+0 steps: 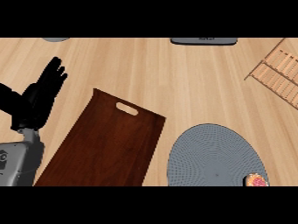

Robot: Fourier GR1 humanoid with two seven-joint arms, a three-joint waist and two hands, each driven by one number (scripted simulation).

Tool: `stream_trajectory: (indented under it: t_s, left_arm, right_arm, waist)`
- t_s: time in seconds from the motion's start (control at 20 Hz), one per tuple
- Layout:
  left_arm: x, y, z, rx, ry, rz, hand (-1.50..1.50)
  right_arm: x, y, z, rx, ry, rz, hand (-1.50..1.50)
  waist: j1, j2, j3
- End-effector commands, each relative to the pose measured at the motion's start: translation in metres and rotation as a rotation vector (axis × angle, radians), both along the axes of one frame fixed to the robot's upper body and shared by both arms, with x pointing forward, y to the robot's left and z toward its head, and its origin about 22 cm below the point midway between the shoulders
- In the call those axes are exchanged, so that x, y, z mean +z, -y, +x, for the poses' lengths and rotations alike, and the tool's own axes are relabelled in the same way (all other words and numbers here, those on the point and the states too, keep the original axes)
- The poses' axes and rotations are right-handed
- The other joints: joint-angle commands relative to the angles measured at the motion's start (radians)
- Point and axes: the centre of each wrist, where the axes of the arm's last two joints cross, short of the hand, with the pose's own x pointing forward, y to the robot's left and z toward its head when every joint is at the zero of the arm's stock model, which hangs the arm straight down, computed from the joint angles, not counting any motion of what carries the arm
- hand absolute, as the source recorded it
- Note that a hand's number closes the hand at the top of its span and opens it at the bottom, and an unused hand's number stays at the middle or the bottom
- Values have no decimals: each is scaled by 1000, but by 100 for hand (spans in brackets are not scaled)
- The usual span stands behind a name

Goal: Pick the lemon from the placemat and place it in the tiered shelf

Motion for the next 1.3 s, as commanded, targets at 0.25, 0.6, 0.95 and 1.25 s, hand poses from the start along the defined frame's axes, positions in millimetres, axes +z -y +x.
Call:
stream_trajectory:
  t_s: [0.25, 0.6, 0.95, 1.25]
  left_arm:
    - [-2, -8, -5, -7, -2, 3, 0]
    - [-5, 9, -5, -10, 4, -19, 0]
    - [-6, -2, -9, 30, 1, -8, 0]
    - [-8, -14, -12, 47, -3, -9, 0]
  right_arm:
    - [36, 31, -34, 104, -70, 113, -150]
    - [57, 53, -80, 124, -119, 182, -150]
    - [69, 60, -99, 248, -91, 249, -150]
    - [76, 58, -101, 307, -59, 152, -150]
  waist:
    - [10, 4, 1]
    - [-9, 7, 7]
    - [-34, -3, 11]
    - [-56, -8, 13]
